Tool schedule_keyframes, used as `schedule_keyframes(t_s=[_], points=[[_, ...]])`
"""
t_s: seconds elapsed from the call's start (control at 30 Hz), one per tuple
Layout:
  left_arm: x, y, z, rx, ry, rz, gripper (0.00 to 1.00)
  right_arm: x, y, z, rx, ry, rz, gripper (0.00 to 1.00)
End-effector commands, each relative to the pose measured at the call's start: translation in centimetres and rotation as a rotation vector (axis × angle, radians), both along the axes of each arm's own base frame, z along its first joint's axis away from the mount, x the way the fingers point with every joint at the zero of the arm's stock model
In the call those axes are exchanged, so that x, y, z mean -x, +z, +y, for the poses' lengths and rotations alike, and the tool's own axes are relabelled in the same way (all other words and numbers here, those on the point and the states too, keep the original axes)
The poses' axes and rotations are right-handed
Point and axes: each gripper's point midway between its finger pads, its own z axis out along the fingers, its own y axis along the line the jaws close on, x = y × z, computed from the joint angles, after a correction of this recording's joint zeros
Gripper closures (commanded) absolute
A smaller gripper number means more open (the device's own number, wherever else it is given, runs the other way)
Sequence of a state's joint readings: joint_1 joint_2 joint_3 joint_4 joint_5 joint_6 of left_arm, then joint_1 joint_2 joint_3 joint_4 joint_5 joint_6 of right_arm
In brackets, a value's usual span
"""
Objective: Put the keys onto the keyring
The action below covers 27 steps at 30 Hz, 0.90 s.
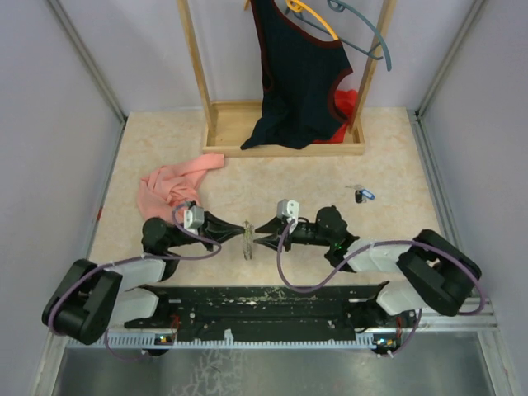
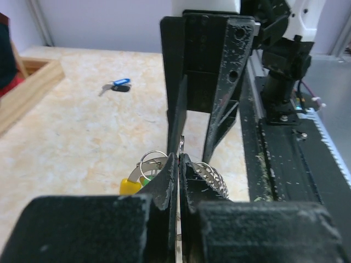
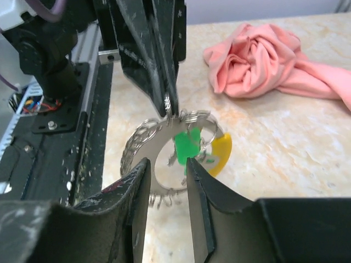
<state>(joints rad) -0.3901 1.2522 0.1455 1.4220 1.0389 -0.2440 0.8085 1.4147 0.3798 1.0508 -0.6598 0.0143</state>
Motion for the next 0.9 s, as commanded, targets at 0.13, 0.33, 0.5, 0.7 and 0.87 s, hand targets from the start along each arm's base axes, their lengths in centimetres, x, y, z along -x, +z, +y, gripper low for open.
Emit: schedule_keyframes(t_s=[0.13, 0.33, 0.5, 0.7, 0.87], points=[[-3.6, -0.6, -0.3, -0.151, 0.145, -0.024, 1.0, -2.1, -0.5, -3.0, 0.238, -0.145, -0.084, 0.63], [-4.9, -0.9, -1.2, -0.272, 0.171, -0.007, 1.0, -3.0, 0.2, -4.6, 0.328, -0.199, -0.153, 0.6], [-5.3, -1.1, -2.2, -0.386, 0.171, 0.006, 0.99, -4.1, 0.9, -5.2, 0.297, -0.207, -0.17, 0.59], [-5.2, -1.8, -3.2, -0.537, 0.201, 0.0, 0.99, -4.5, 2.4, -5.1, 0.219, -0.153, -0.242, 0.59], [-4.6, -1.5, -4.4, -0.603, 0.194, 0.008, 0.99, -4.2, 3.2, -5.1, 0.165, -0.12, -0.283, 0.6]])
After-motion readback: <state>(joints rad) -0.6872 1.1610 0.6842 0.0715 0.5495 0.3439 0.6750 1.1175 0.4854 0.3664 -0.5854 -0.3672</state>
